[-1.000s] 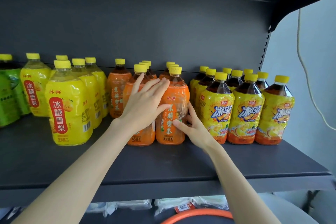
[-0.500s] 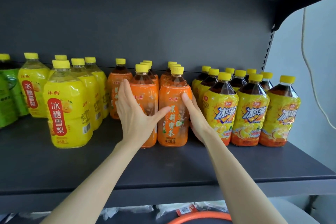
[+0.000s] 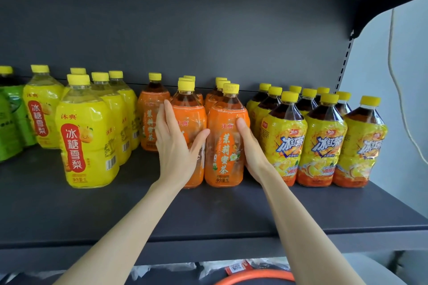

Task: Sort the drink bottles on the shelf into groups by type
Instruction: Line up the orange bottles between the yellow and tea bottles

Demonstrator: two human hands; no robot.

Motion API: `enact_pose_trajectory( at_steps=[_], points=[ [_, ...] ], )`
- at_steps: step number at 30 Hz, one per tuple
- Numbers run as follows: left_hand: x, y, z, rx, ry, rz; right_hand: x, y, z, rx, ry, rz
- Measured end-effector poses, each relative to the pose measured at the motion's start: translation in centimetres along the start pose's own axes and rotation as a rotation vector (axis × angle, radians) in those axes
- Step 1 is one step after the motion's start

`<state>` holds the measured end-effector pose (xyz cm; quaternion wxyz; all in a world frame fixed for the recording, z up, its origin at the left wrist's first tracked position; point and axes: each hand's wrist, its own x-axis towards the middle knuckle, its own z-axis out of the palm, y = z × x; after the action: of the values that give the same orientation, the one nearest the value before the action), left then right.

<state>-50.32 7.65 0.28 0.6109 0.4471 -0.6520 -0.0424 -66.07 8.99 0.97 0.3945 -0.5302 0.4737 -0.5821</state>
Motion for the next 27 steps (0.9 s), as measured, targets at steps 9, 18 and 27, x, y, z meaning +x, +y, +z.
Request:
enact_pose_trajectory(
  at_steps=[9,18,27],
  points=[
    [1.9,-1.7,-2.3,-0.463,-0.269,-0.530,-1.7,0.3,0.2,-0.039,0.021,-0.061],
    [1.7,-1.6,-1.6,-0.446,-0.268,-0.531,-1.8,0.3,0.5,-0.036,0.052,-0.059],
    [1.6,-1.7,-1.4,-0.433,-0.252,-0.518,-1.9,0.3,0.7,-0.044,0.070,-0.065]
  ],
)
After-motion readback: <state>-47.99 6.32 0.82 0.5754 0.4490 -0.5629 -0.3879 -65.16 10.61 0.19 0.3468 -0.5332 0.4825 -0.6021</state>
